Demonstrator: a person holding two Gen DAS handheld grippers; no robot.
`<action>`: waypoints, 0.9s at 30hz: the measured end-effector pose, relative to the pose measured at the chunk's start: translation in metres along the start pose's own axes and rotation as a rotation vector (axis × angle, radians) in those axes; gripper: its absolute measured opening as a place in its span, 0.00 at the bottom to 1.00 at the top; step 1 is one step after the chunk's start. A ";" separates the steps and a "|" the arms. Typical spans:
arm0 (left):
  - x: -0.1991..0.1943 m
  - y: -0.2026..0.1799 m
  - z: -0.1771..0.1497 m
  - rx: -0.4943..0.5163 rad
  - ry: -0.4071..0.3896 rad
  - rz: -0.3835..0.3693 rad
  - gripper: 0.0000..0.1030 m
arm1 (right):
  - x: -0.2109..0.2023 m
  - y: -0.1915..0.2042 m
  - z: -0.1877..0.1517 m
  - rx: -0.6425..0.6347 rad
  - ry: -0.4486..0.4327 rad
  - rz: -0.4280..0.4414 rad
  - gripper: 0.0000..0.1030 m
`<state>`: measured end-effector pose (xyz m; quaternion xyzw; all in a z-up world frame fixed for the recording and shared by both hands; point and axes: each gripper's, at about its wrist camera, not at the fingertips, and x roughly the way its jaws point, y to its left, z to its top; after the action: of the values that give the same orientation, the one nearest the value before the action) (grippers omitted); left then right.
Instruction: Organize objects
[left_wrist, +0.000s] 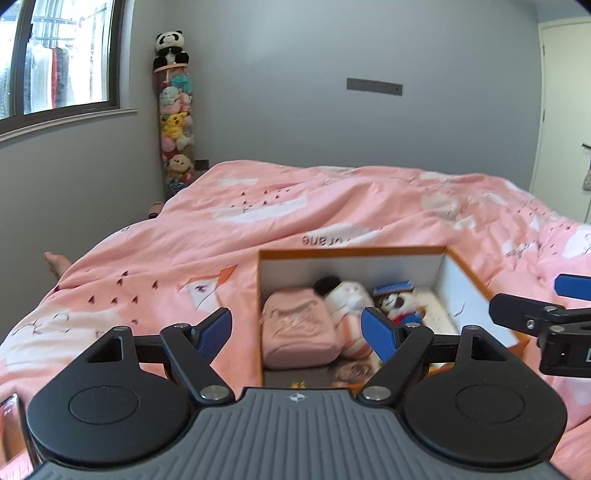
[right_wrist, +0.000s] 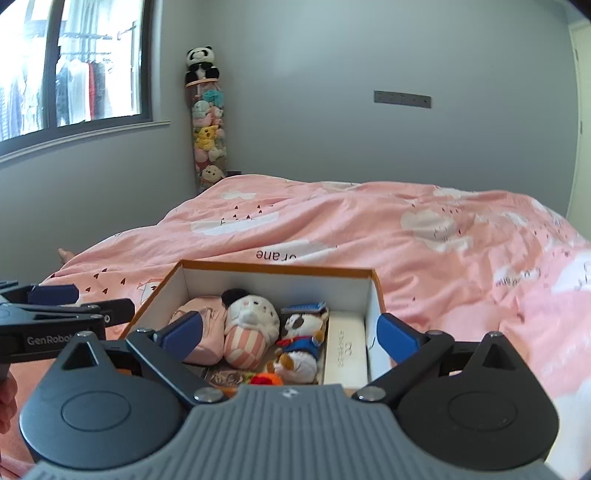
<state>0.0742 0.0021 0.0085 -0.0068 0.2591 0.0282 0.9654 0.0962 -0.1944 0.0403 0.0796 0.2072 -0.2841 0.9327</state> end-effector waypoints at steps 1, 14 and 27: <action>-0.001 0.000 -0.003 0.002 0.003 0.011 0.90 | -0.001 0.001 -0.004 0.003 0.002 0.000 0.98; 0.000 0.004 -0.026 -0.015 0.059 0.041 0.90 | 0.001 0.013 -0.036 -0.014 0.044 -0.003 0.99; 0.009 0.002 -0.036 -0.022 0.152 0.035 0.90 | 0.004 0.010 -0.046 0.015 0.098 0.006 0.99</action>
<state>0.0645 0.0032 -0.0270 -0.0151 0.3317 0.0471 0.9421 0.0889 -0.1763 -0.0026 0.1012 0.2503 -0.2788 0.9216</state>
